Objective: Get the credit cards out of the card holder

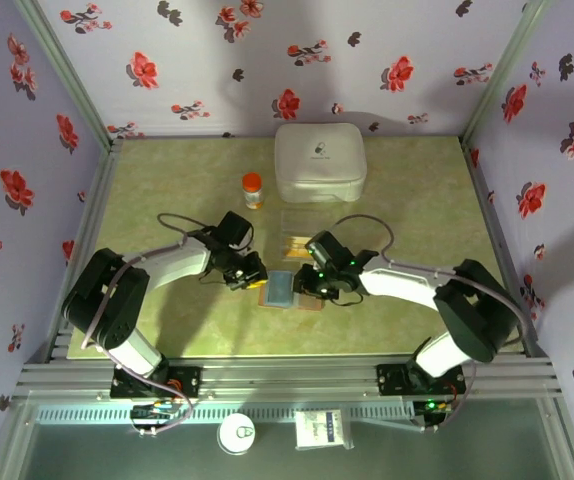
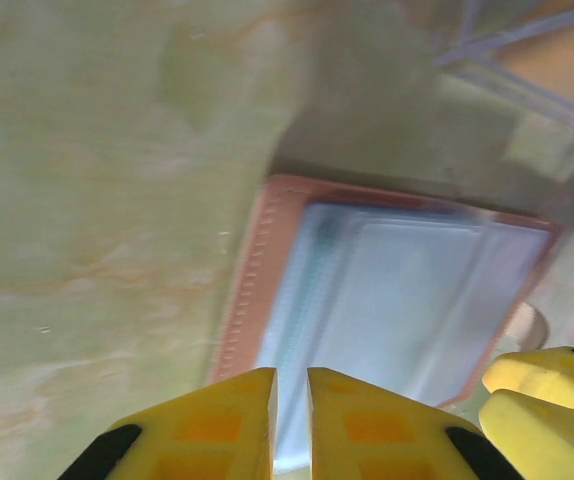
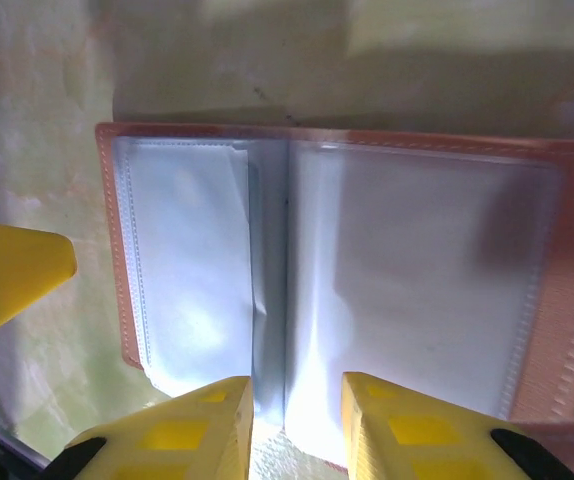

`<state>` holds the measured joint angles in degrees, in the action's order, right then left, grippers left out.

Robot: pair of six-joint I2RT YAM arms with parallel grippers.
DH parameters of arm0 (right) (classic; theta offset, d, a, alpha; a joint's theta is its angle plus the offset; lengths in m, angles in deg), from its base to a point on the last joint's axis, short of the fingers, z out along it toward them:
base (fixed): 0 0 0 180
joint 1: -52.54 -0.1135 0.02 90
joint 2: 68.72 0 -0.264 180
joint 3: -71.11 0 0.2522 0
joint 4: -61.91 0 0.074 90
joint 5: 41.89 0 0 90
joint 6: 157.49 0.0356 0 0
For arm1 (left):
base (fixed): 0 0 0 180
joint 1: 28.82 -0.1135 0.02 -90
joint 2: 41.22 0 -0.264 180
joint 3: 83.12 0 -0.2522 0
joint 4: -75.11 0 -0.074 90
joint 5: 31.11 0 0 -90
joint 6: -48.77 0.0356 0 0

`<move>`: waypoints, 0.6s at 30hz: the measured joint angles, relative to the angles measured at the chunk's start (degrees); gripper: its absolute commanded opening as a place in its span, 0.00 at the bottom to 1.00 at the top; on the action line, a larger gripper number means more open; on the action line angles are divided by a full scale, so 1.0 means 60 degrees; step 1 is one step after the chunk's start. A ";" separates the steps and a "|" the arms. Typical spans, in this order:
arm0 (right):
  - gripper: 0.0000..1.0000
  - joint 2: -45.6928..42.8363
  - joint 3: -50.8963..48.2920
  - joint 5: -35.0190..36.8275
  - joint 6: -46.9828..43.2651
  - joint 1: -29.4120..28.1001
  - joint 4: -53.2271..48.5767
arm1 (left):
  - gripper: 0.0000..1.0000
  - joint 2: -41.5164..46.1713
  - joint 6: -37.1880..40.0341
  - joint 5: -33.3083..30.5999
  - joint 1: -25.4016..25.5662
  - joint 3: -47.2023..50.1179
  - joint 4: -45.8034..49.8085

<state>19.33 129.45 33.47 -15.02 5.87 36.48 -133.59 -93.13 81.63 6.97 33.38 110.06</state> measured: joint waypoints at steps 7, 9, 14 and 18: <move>0.28 0.0503 0.0707 0.0186 -0.0058 -0.0146 -0.0554 | 0.11 0.0000 -0.0004 0.0073 -0.0040 0.0423 -0.0321; 0.29 0.0484 0.1086 0.0328 -0.0164 -0.0226 -0.0838 | 0.11 0.0000 -0.0004 0.0076 -0.0040 0.0444 -0.0408; 0.29 0.0299 0.1519 0.0357 -0.0237 -0.0433 -0.1020 | 0.10 0.0000 -0.0004 0.0153 -0.0040 0.0444 -0.0630; 0.29 0.0328 0.1479 0.0321 -0.0233 -0.0499 -0.1053 | 0.09 -0.0011 -0.0004 0.0222 -0.0040 0.0444 -0.0743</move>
<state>21.30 138.33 35.40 -16.42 2.87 30.17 -133.66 -93.15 82.96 6.73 36.05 105.60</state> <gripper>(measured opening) 0.288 0.098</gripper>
